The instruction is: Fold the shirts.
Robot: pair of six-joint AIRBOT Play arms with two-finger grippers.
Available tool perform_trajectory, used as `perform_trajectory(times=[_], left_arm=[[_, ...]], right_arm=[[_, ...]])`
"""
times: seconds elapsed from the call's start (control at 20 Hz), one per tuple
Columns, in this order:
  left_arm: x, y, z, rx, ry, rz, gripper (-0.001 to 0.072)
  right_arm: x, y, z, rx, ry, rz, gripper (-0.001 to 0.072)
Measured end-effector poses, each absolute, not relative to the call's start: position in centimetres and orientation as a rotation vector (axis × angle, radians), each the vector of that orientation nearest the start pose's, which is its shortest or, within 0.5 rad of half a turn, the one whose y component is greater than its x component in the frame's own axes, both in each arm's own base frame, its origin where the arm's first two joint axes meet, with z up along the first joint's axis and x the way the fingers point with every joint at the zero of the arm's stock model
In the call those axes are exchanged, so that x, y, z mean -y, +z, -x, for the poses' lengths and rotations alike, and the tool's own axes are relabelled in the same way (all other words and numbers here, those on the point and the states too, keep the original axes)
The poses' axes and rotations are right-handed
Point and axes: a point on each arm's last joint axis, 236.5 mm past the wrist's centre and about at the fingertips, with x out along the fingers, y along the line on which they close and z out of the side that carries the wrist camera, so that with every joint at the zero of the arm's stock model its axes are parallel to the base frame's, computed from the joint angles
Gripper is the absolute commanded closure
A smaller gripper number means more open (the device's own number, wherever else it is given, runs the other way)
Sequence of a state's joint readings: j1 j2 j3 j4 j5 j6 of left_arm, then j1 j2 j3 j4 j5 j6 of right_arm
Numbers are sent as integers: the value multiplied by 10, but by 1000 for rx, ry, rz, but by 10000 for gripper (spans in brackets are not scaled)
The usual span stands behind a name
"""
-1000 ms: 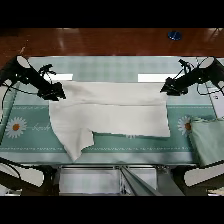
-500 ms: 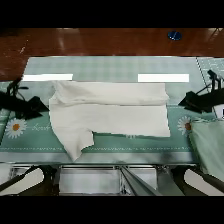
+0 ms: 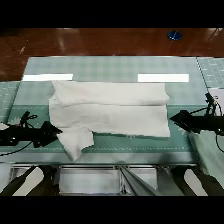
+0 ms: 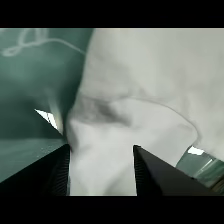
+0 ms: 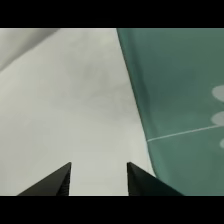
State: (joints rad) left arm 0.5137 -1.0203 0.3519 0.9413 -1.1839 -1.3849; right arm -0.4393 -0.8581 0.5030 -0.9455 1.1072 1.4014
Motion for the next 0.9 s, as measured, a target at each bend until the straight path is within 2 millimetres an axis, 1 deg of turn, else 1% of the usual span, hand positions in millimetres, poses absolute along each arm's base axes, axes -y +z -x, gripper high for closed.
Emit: perform_trajectory(times=[0.05, 0.1, 0.2, 0.3, 0.45, 0.6, 0.65, 0.75, 0.8, 0.9], left_arm=[[48, -111, -186, -1545, 7, 991, 561], [51, -116, -184, -1558, 3, 974, 679], [60, -119, -188, -1556, -23, 970, 680], [64, -118, -193, -1544, -51, 960, 680], [65, -114, -201, -1524, -79, 938, 680], [61, -108, -212, -1495, -91, 915, 679], [63, -104, -215, -1492, -105, 921, 679], [64, -98, -219, -1485, -122, 924, 679], [64, -96, -221, -1482, -127, 922, 680], [63, -91, -226, -1469, -136, 919, 679]], right_arm=[[-9, -43, -256, -1210, -18, -796, 302], [1, -44, -255, -1199, -48, -817, 303], [16, -50, -241, -1224, -106, -843, 303], [15, -59, -223, -1283, -126, -882, 303], [-1, -75, -200, -1378, -119, -932, 303], [-19, -91, -186, -1471, -88, -945, 303], [-24, -95, -186, -1487, -78, -950, 303], [-34, -102, -194, -1487, -60, -976, 307], [-41, -104, -201, -1479, -42, -1003, 379], [-46, -110, -219, -1449, -24, -1008, 683]])
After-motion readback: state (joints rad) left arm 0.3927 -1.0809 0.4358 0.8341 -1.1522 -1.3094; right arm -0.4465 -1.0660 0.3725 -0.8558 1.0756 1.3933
